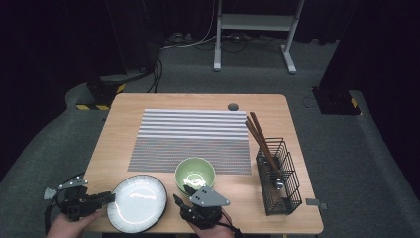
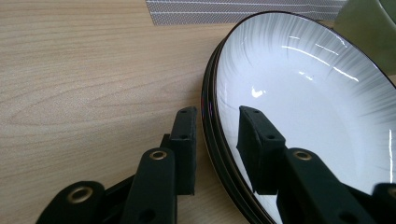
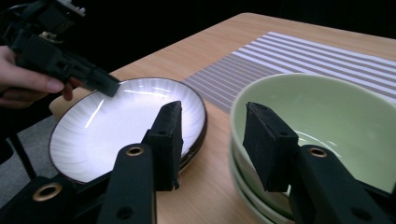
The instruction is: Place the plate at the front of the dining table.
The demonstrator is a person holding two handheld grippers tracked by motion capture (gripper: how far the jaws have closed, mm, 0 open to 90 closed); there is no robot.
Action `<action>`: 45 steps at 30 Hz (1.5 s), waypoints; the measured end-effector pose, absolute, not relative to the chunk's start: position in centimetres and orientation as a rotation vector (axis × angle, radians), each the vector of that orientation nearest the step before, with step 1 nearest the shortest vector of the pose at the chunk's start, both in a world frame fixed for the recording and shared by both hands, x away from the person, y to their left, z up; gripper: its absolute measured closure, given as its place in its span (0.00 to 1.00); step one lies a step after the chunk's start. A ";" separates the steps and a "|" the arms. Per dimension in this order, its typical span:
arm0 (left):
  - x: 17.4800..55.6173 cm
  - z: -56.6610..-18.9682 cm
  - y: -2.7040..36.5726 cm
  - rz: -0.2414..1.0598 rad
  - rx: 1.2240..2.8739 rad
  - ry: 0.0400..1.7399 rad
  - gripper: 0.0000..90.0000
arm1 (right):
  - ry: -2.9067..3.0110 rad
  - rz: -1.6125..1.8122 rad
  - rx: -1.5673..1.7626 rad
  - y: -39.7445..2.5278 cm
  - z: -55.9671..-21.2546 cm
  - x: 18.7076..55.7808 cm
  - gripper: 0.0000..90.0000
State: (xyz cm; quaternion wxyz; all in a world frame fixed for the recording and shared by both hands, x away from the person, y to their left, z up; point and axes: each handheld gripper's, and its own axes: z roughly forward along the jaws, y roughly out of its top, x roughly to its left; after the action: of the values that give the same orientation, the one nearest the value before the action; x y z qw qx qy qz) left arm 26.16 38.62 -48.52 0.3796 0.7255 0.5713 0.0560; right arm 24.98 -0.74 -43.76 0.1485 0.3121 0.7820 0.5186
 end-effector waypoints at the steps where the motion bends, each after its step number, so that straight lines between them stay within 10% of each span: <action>1: 26.0 -48.5 38.7 0.140 1.853 1.455 0.75 | 2.256 1.494 0.890 -0.5 -43.8 24.9 0.64; 45: 25.4 -48.7 38.7 0.114 1.887 1.411 0.74 | 2.444 1.454 1.193 4.2 -50.1 26.8 0.73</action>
State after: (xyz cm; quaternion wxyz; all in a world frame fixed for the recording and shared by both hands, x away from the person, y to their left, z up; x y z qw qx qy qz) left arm 25.37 38.70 -48.66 0.3815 0.7393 0.5531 0.0445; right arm 26.77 4.22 -50.09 0.0288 0.3865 0.7922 0.4713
